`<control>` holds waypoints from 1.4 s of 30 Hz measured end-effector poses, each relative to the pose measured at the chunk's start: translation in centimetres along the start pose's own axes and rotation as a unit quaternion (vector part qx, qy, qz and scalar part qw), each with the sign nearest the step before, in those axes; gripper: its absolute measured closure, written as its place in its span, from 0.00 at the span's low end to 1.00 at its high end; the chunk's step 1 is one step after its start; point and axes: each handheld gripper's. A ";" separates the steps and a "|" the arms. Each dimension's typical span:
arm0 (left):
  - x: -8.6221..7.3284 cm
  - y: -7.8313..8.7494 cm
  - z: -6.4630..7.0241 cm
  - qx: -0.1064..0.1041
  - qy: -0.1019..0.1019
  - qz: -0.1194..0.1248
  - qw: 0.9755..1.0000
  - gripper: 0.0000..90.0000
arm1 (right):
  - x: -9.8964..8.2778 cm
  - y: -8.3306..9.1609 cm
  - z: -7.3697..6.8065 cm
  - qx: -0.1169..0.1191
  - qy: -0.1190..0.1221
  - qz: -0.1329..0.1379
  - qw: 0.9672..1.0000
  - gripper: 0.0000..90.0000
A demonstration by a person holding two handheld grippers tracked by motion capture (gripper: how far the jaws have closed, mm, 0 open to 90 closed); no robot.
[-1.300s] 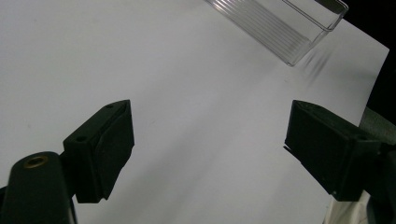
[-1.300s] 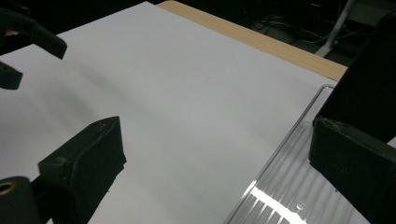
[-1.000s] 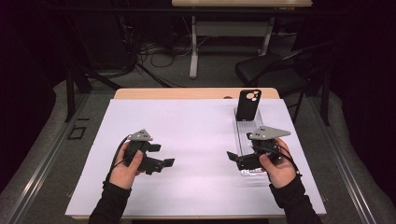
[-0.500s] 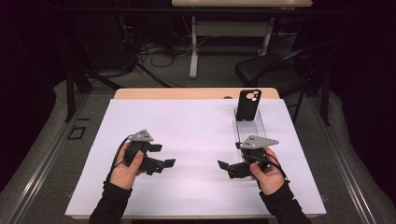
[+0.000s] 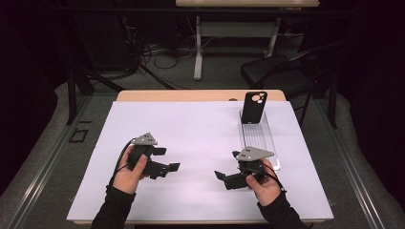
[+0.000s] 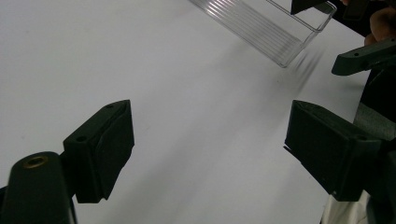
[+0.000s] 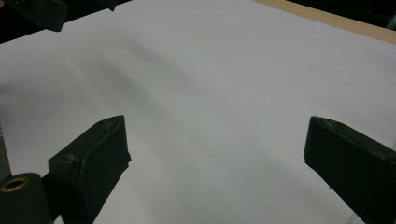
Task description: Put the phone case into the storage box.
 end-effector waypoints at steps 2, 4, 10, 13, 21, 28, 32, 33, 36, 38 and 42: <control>0.0 0.0 0.0 0.000 0.000 -0.001 1.000 0.18 | -0.1 -0.1 0.0 0.002 0.000 -0.001 1.000 0.07; 0.0 -0.1 0.0 -0.001 -0.003 -0.002 1.000 0.18 | -0.2 -0.3 -0.1 0.004 -0.001 -0.003 1.000 0.07; 0.0 0.0 0.0 0.000 -0.003 -0.002 1.000 0.18 | -0.6 -0.9 -0.4 0.010 0.003 -0.010 1.000 0.08; 0.0 -0.1 0.0 0.000 -0.003 -0.001 1.000 0.18 | -0.7 -1.1 -0.4 0.012 0.003 -0.012 1.000 0.08; -0.1 -0.3 0.0 -0.001 -0.003 -0.005 1.000 0.18 | -1.1 -1.5 -0.5 0.014 0.001 -0.020 1.000 0.10; -0.1 -0.3 -0.1 -0.002 -0.003 -0.005 1.000 0.18 | -1.2 -1.7 -0.6 0.016 0.001 -0.022 1.000 0.11; -0.1 -0.3 -0.1 -0.003 -0.002 -0.005 1.000 0.18 | -1.3 -1.7 -0.5 0.014 0.003 -0.024 1.000 0.12; -0.1 -0.4 -0.1 -0.002 -0.002 -0.005 1.000 0.18 | -1.4 -1.8 -0.6 0.013 0.003 -0.025 1.000 0.13; -0.1 -0.4 -0.2 -0.002 0.000 -0.004 1.000 0.18 | -1.5 -1.8 -0.6 0.014 0.003 -0.026 1.000 0.13; -0.1 -0.4 -0.2 -0.001 0.000 -0.004 1.000 0.18 | -1.5 -1.8 -0.5 0.011 0.004 -0.026 1.000 0.13; -0.1 -0.5 -0.2 -0.002 -0.001 -0.006 1.000 0.18 | -1.5 -1.7 -0.4 0.007 0.002 -0.024 1.000 0.13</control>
Point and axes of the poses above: each handheld gripper's, and its own axes: y roughly backward along the jaws, x roughly out of its top, z roughly to its right, and after that the axes turned 11 degrees about x, right-handed
